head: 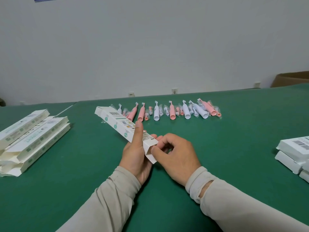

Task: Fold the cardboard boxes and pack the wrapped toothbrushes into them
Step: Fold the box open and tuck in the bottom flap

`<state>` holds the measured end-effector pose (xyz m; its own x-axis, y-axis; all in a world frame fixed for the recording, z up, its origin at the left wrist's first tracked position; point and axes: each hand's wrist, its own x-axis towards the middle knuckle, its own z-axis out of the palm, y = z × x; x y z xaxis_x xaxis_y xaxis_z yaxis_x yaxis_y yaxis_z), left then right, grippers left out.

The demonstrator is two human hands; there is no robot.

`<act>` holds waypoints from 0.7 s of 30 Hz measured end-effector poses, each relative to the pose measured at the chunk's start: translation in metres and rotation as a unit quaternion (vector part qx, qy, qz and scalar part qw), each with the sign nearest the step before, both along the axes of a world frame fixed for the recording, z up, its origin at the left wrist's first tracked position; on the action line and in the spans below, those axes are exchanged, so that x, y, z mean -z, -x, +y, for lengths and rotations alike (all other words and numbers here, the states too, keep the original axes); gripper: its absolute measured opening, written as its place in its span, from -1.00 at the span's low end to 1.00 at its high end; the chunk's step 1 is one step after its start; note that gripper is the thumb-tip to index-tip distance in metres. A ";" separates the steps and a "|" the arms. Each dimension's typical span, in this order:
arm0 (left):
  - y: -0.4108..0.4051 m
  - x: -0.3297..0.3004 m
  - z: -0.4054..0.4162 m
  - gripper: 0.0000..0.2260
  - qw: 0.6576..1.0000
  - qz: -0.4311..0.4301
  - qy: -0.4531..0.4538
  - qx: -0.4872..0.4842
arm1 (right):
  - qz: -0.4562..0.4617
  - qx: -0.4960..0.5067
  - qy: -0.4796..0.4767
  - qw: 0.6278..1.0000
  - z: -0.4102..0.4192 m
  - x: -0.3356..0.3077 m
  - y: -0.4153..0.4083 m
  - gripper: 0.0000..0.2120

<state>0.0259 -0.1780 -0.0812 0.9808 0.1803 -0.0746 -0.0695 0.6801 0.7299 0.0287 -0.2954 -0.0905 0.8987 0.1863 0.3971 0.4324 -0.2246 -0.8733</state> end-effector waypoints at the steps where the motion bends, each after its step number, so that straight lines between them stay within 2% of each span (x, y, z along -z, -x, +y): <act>1: 0.000 -0.001 0.001 -0.41 1.000 0.007 0.006 0.010 | -0.005 -0.006 0.006 1.000 -0.001 -0.001 0.001 -0.91; 5: 0.001 -0.007 0.008 -0.19 0.997 0.036 0.049 0.049 | -0.034 -0.075 0.038 0.996 -0.009 -0.005 0.005 -0.92; 10: 0.004 -0.010 0.017 -0.16 0.996 0.043 0.062 0.038 | -0.134 -0.099 0.185 0.968 -0.014 -0.009 0.009 -0.77; 17: 0.002 -0.006 0.018 -0.20 0.994 0.020 0.070 0.080 | -0.214 -0.053 0.161 0.962 -0.012 -0.012 0.007 -0.92; 21: 0.006 -0.006 0.016 -0.31 0.994 0.016 0.051 0.097 | -0.245 -0.027 0.159 0.956 -0.013 -0.010 0.006 -0.86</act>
